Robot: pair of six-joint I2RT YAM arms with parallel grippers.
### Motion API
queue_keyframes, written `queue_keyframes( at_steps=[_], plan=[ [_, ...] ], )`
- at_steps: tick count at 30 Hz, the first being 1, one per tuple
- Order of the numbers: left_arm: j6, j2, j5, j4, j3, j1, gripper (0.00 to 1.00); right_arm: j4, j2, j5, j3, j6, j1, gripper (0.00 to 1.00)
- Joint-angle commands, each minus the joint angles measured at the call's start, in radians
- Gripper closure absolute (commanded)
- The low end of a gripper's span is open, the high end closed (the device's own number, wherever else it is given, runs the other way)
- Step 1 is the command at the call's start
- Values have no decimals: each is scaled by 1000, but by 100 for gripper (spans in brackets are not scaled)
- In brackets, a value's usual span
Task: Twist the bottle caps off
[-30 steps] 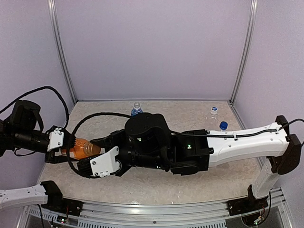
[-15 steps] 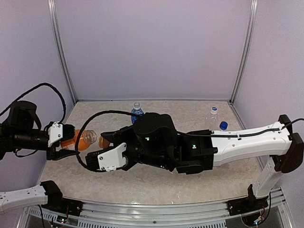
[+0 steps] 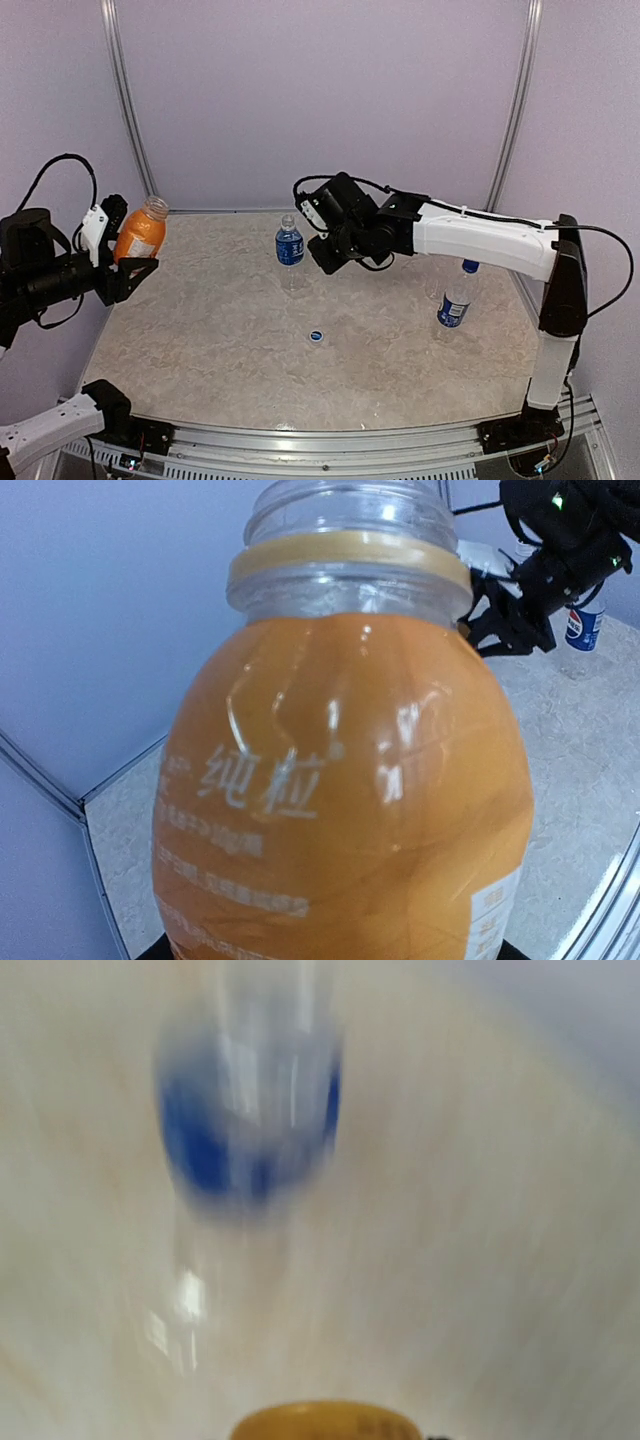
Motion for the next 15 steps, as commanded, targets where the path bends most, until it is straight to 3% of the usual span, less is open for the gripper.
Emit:
queue_keyframes(
  at_steps=[1, 15],
  plan=[
    [-59, -15, 14, 38, -20, 11, 68, -295, 125, -91, 5, 215, -30, 100],
    [-36, -42, 41, 32, -31, 17, 68, -380, 347, -222, -2, 202, -82, 100]
  ],
)
